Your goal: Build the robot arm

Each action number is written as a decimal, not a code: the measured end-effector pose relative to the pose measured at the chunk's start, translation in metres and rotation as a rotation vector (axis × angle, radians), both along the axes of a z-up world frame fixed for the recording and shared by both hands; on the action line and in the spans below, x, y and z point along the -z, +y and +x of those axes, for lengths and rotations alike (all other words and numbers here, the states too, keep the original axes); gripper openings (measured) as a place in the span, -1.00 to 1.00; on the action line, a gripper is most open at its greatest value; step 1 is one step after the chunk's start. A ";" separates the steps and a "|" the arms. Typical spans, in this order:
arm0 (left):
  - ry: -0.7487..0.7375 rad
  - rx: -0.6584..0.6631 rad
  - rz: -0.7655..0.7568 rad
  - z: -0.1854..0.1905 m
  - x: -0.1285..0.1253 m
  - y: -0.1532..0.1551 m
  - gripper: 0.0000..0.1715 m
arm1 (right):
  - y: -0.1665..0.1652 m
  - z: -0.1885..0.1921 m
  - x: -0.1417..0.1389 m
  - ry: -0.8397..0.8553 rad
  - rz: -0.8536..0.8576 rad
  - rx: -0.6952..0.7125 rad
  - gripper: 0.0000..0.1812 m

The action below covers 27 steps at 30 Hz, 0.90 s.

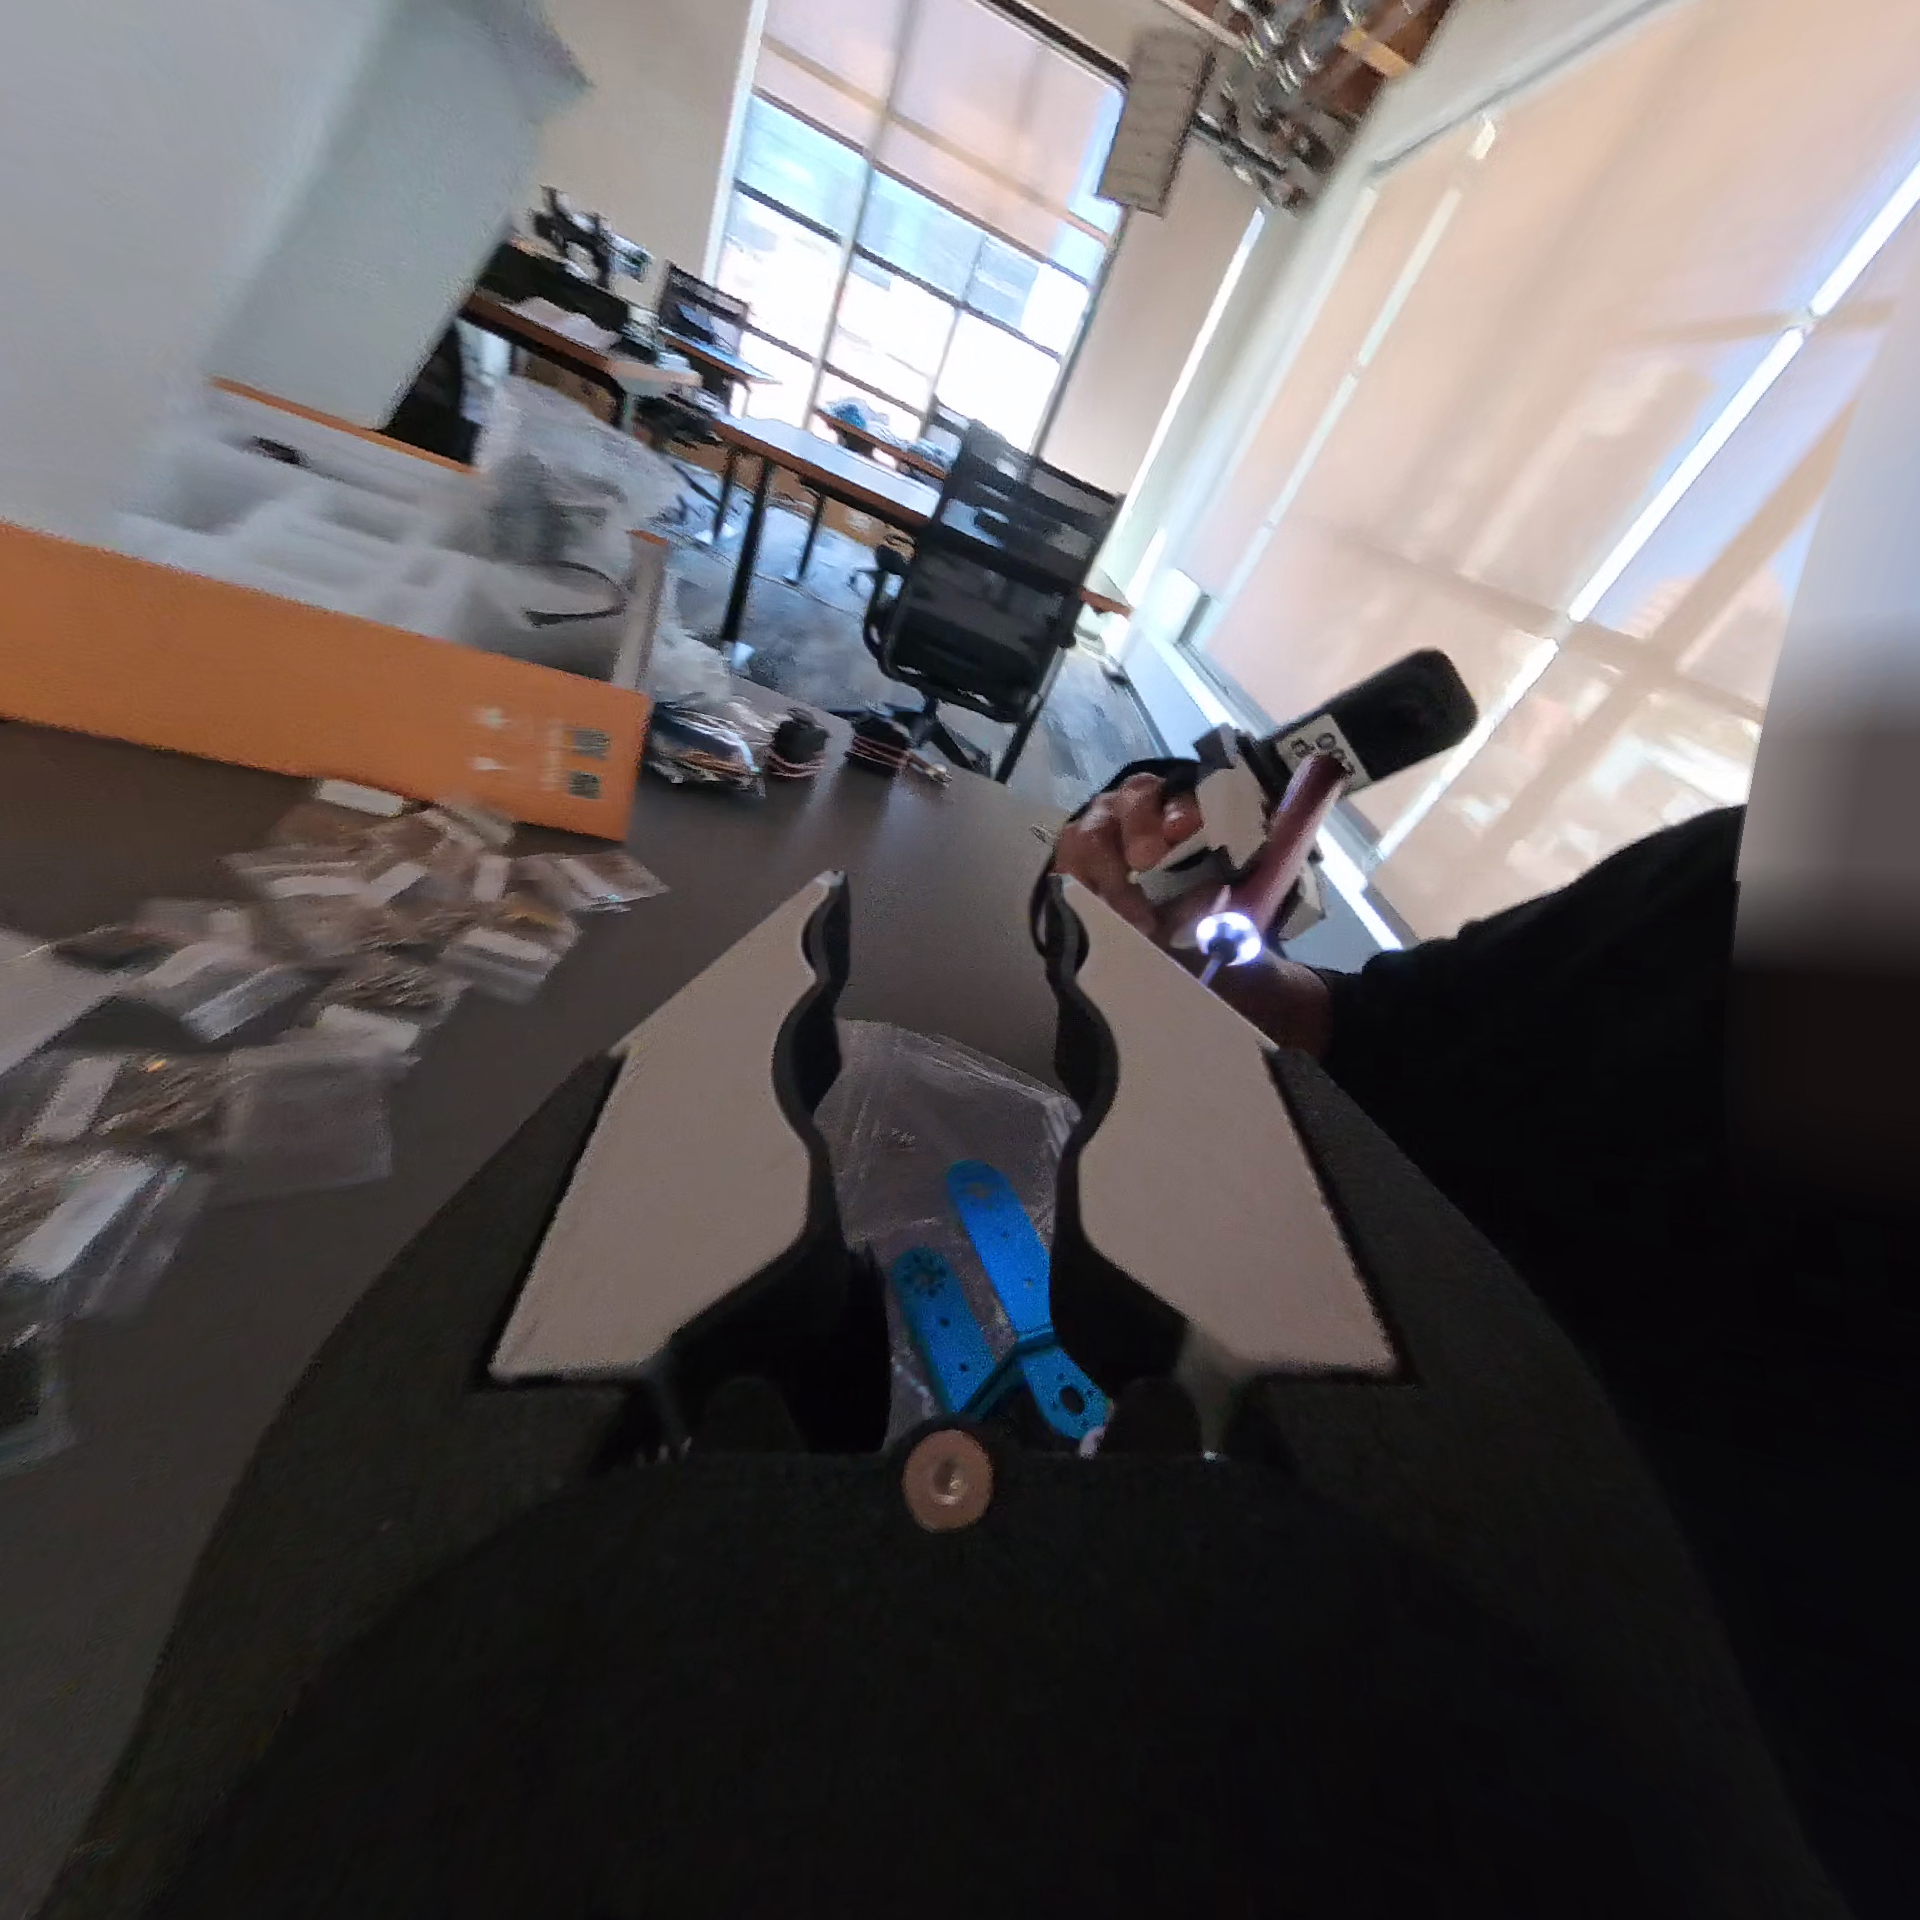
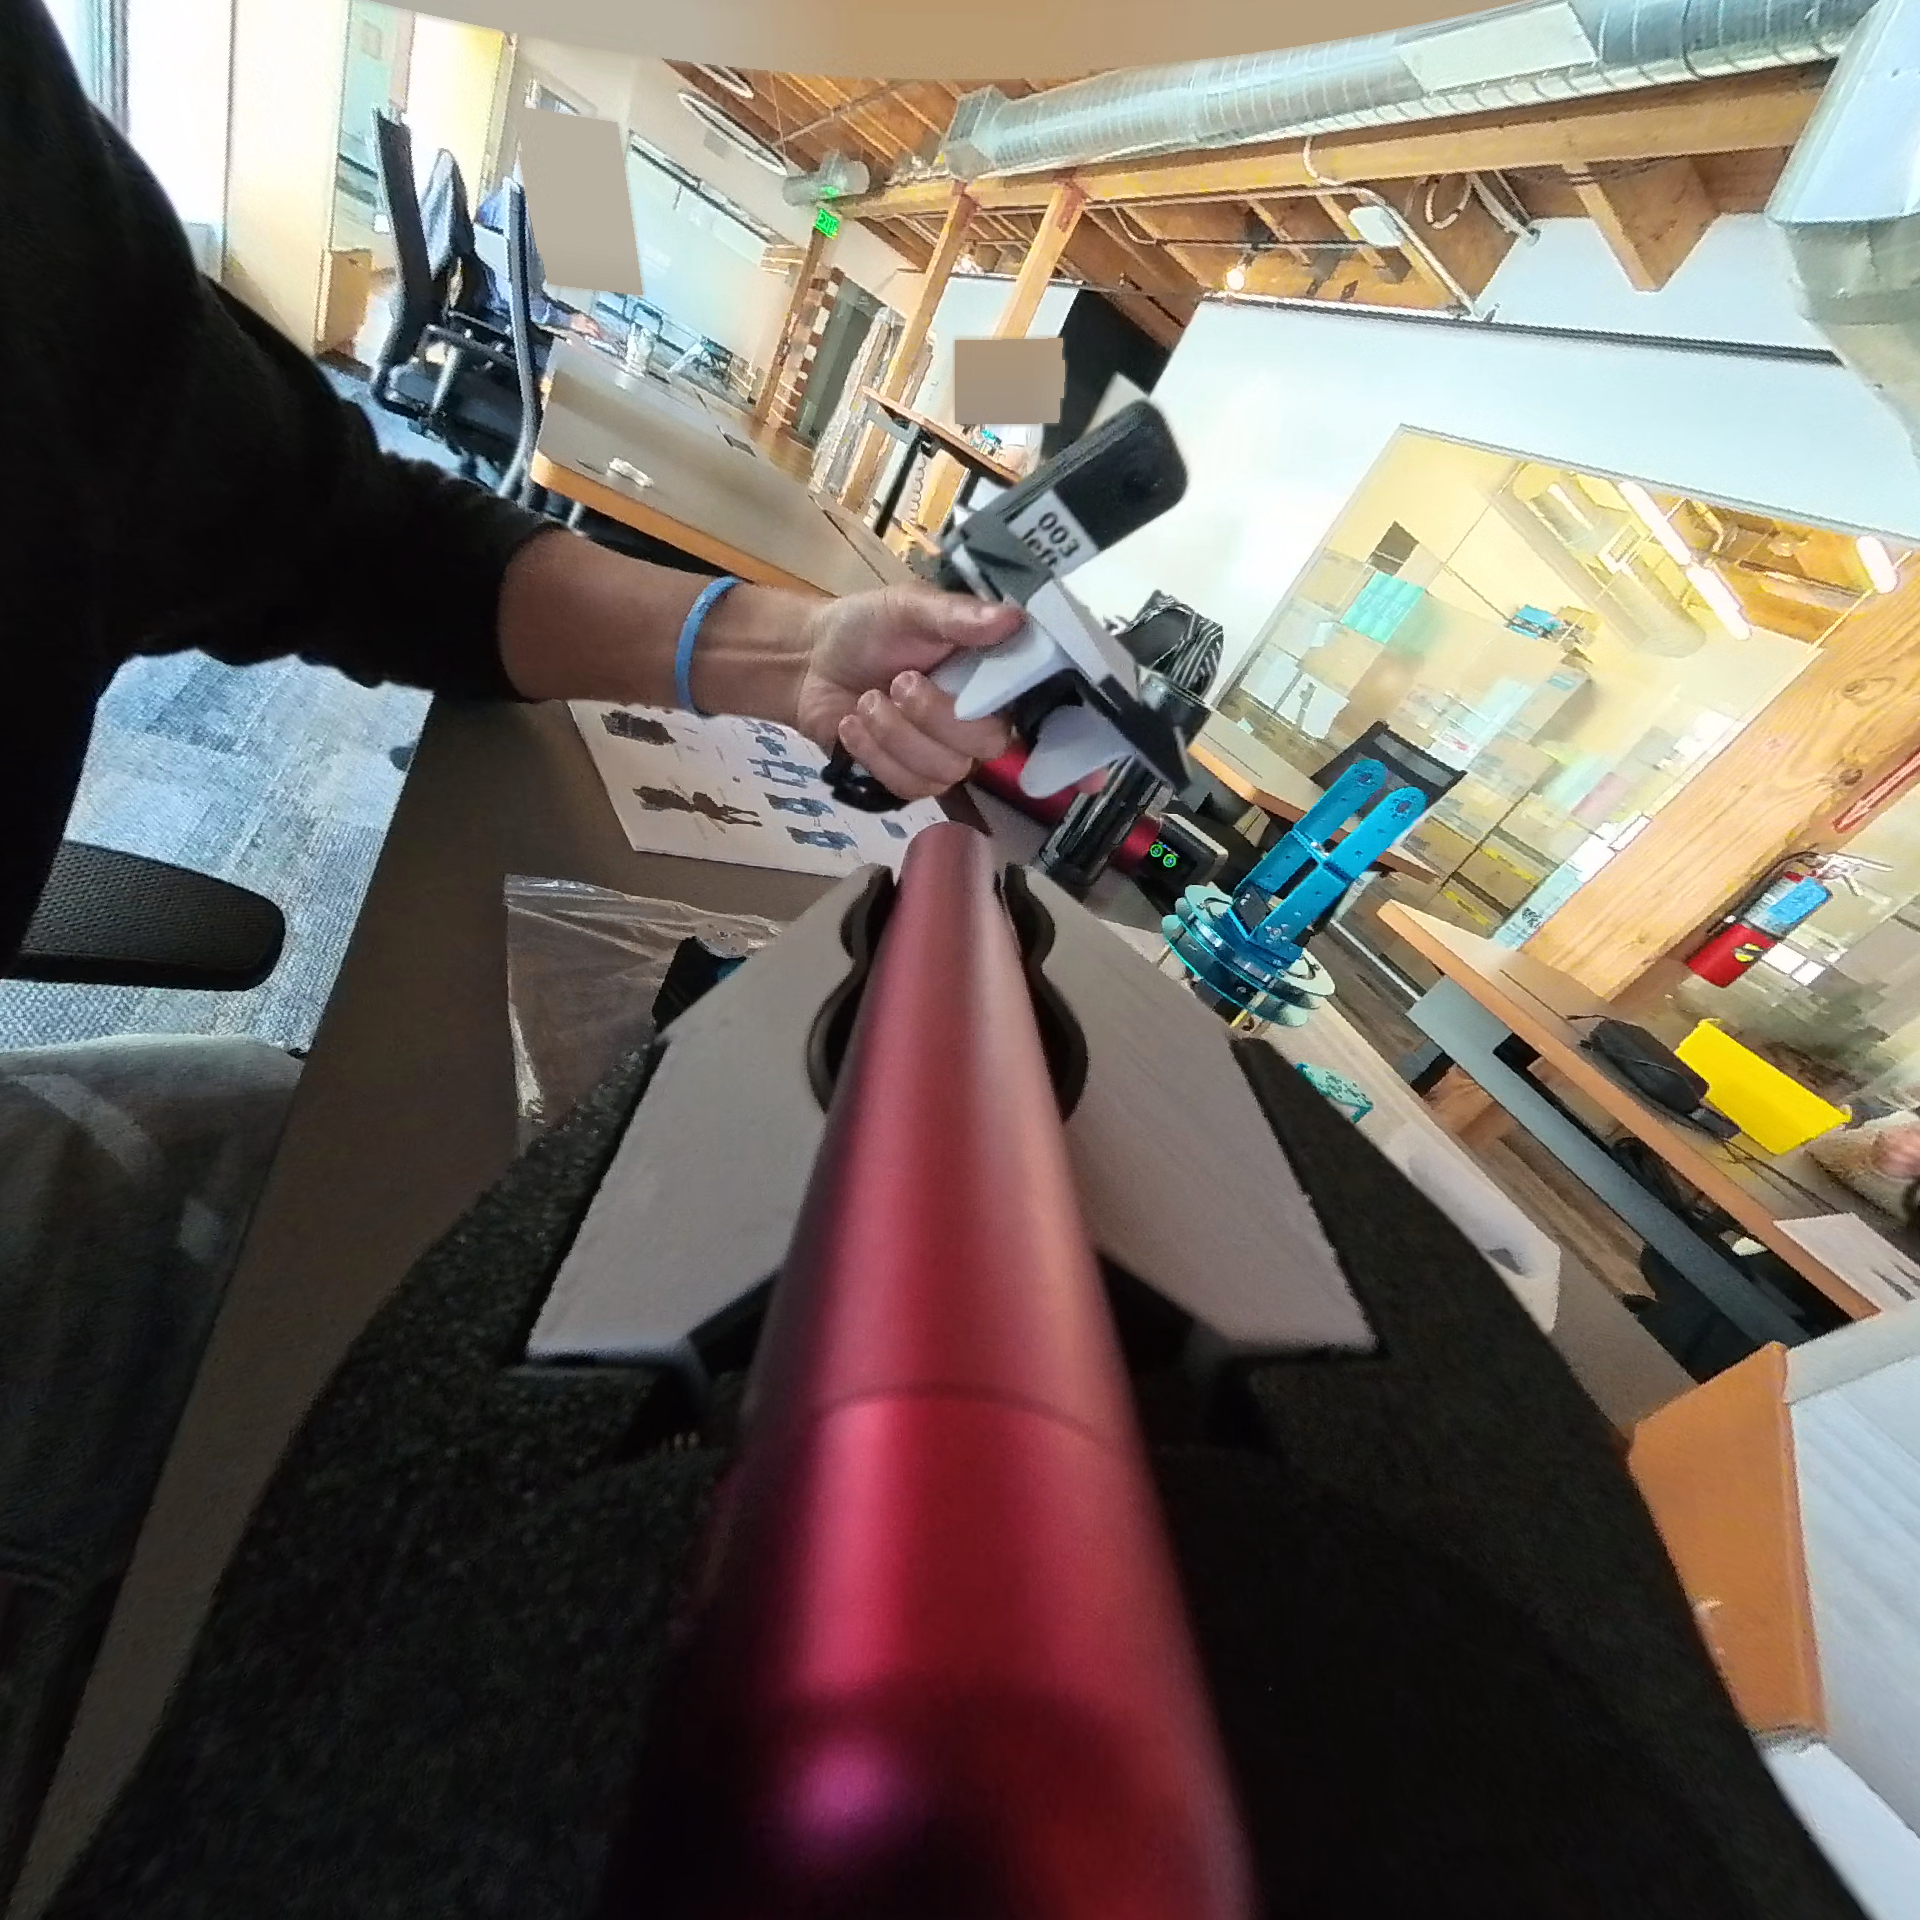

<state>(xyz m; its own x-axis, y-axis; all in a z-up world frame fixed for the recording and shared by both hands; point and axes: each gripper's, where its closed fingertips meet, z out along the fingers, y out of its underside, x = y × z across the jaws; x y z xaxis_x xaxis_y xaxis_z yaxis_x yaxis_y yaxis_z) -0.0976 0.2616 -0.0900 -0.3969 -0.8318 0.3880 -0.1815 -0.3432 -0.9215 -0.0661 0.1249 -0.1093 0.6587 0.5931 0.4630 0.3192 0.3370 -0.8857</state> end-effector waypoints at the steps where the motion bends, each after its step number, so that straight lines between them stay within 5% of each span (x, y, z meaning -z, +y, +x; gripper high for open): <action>1: -0.002 -0.023 -0.024 -0.005 0.003 0.011 -0.60 | 0.000 0.001 -0.001 0.007 0.003 0.002 -0.75; 6: 0.003 -0.107 -0.050 -0.025 0.018 0.042 -0.66 | 0.001 0.005 -0.002 0.024 -0.006 -0.001 -0.75; 12: 0.030 -0.132 0.048 -0.031 0.028 0.041 -0.66 | 0.005 0.007 0.007 0.018 -0.046 0.004 -0.75; 21: 0.105 -0.272 0.409 -0.035 0.075 0.037 -0.65 | 0.007 0.068 0.090 -0.157 -0.398 0.155 -0.74; 27: 0.112 -0.307 0.497 -0.026 0.091 0.032 -0.66 | 0.010 0.074 0.104 -0.126 -0.410 0.141 -0.75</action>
